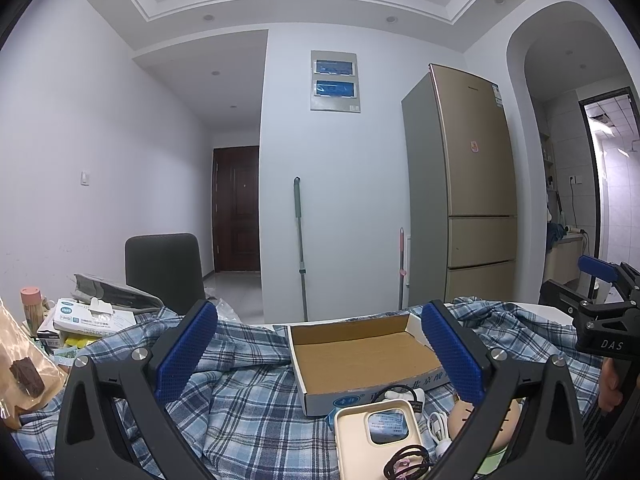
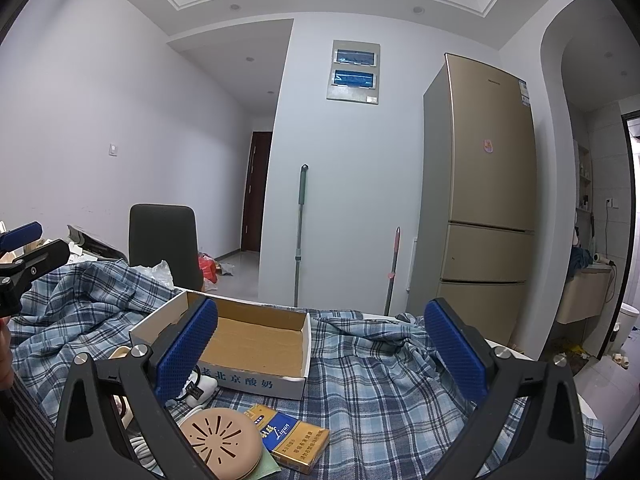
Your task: Organize soft objects
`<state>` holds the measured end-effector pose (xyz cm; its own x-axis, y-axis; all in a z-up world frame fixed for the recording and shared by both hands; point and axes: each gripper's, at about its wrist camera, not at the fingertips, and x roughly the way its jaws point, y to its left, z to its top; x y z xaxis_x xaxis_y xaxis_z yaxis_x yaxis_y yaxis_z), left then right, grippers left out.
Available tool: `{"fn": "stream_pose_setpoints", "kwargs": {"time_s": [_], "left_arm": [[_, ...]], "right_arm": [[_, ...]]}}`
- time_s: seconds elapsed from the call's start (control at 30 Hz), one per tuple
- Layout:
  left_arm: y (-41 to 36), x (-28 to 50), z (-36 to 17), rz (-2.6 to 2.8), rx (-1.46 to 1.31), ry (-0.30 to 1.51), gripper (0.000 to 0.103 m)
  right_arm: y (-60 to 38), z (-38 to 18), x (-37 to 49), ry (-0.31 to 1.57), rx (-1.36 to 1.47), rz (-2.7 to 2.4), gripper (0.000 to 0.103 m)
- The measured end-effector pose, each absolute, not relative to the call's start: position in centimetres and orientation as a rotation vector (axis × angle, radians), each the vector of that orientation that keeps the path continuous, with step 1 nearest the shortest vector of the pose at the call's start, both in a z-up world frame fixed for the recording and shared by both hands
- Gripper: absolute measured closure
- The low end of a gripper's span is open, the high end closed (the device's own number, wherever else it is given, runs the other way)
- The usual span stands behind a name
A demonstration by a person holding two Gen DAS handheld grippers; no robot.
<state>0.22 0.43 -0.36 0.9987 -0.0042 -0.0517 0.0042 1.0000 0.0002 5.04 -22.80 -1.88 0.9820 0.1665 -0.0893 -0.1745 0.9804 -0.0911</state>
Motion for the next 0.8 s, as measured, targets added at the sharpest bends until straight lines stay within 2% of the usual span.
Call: {"fn": "stream_pose_setpoints", "kwargs": {"time_s": [0.8], "left_arm": [[0.35, 0.32, -0.52, -0.004, 0.003, 0.056, 0.000]], "right_arm": [[-22.84, -1.87, 4.94, 0.076, -0.096, 0.153, 0.000]]}}
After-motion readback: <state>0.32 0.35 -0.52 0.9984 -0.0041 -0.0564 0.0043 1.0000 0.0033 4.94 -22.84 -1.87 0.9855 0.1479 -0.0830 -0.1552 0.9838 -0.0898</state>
